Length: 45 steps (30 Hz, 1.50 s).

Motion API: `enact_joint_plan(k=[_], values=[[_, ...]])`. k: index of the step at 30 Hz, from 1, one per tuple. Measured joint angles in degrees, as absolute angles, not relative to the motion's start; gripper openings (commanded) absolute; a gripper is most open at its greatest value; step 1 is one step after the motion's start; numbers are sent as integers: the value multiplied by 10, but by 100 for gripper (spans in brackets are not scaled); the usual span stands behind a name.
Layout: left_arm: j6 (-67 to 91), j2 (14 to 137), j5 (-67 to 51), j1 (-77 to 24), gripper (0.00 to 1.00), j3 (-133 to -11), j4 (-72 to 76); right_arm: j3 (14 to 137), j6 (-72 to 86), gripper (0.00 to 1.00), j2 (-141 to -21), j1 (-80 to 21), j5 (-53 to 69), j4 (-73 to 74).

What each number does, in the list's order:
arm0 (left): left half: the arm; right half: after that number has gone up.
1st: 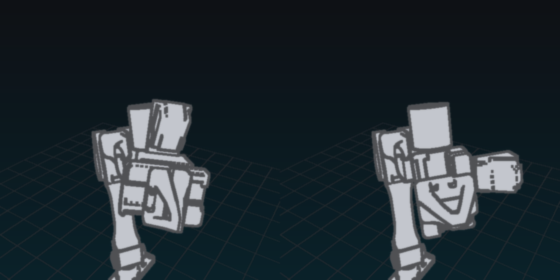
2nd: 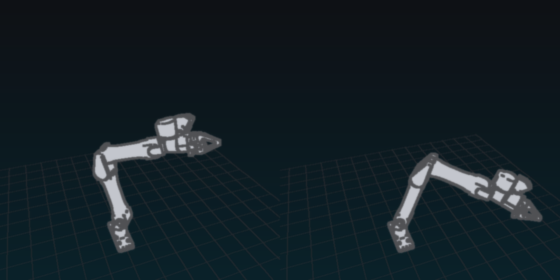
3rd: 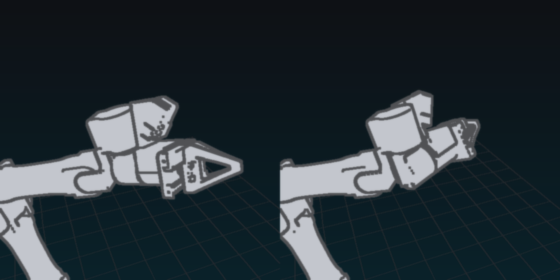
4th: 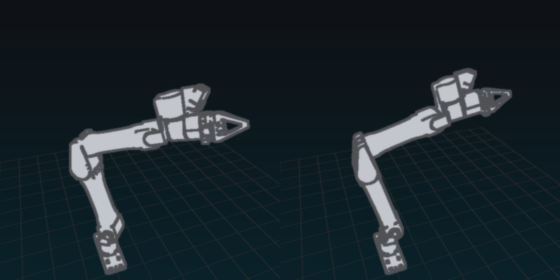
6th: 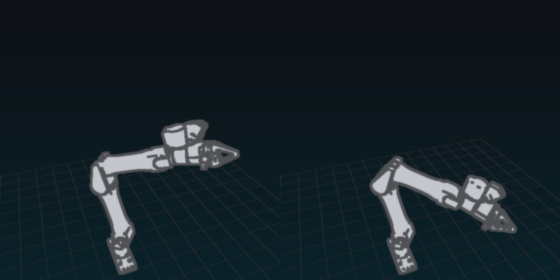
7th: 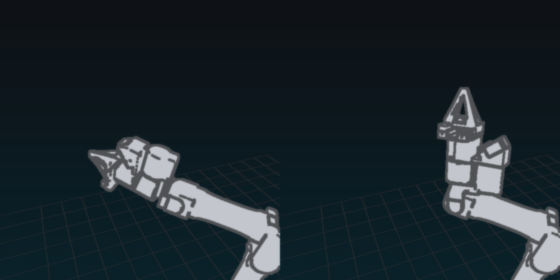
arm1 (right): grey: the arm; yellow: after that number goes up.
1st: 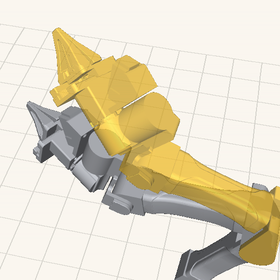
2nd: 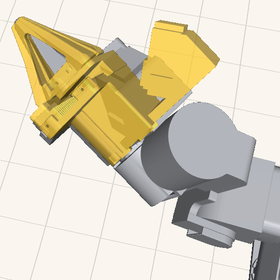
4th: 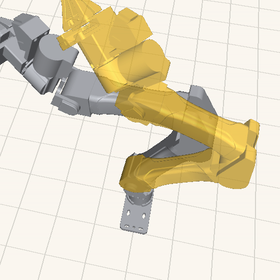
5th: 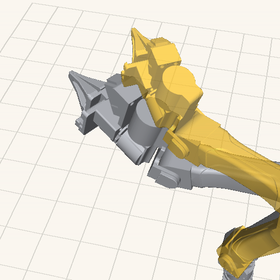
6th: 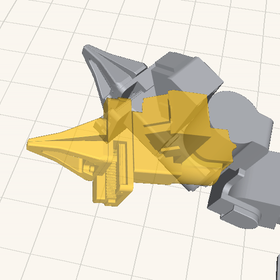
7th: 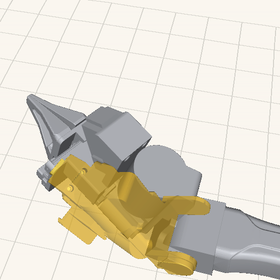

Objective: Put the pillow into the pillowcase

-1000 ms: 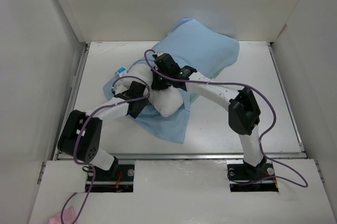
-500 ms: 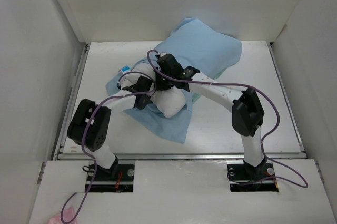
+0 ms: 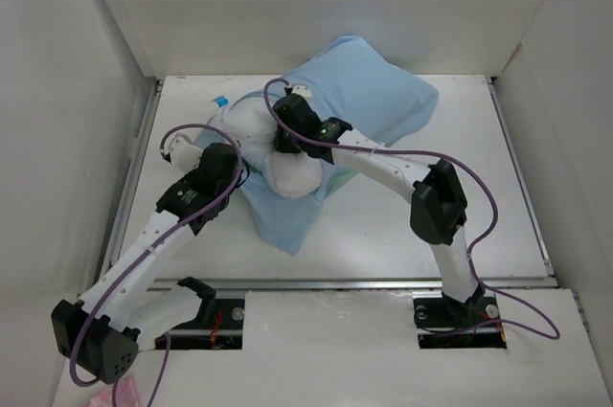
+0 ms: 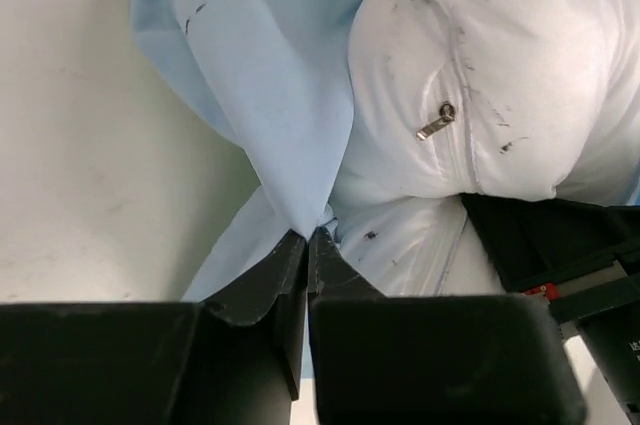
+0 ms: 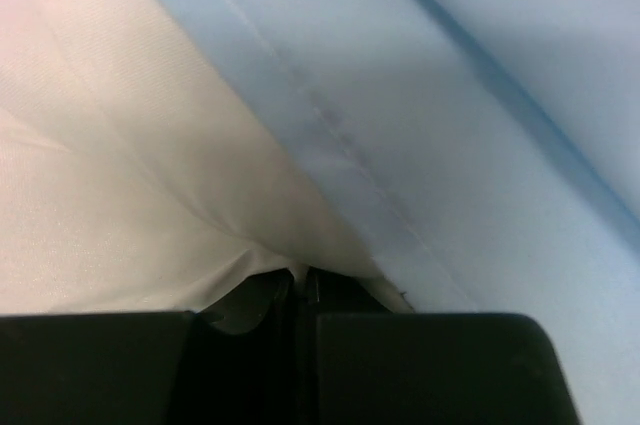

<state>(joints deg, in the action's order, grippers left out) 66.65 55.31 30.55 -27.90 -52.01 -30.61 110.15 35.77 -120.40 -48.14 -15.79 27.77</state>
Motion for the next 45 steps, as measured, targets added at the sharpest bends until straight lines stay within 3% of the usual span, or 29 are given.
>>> enact_joint_plan(k=[6,10,12,13,14,15,17,20,25,29,39,40,41,43,44,45], values=[[673,557,321,-279,0,-520,-353,1138,365,0,-1273,-495,-178,306],[681,538,361,-272,0,-520,-362,1105,344,15,-1282,-503,-182,297],[688,539,375,-264,0,-520,-367,1054,308,29,-1242,-502,-156,267],[690,543,381,-260,0,-520,-370,1021,286,70,-1211,-501,-136,253],[693,550,384,-256,0,-520,-372,991,272,84,-1179,-500,-122,243],[694,556,387,-254,0,-520,-374,960,249,86,-1141,-499,-101,234],[694,565,388,-252,0,-517,-370,923,212,99,-1073,-498,-69,227],[692,567,382,-246,0,-504,-361,924,132,100,-1012,-491,-34,217],[684,568,369,-228,0,-483,-354,965,-55,100,-1011,-511,-18,210],[678,554,354,-216,0,-467,-353,1025,-180,100,-1085,-550,6,236],[673,497,345,-205,0,-453,-381,1121,-280,97,-1256,-579,-23,237],[673,494,344,-205,0,-453,-382,1122,-282,90,-1265,-579,-41,229],[673,489,343,-205,0,-453,-383,1123,-284,73,-1273,-579,-59,223],[670,481,339,-205,0,-453,-386,1123,-287,55,-1286,-579,-86,213],[669,477,338,-205,2,-453,-386,1116,-287,1,-1287,-581,-98,202],[668,472,336,-205,8,-453,-387,1103,-291,0,-1284,-582,-108,185]])
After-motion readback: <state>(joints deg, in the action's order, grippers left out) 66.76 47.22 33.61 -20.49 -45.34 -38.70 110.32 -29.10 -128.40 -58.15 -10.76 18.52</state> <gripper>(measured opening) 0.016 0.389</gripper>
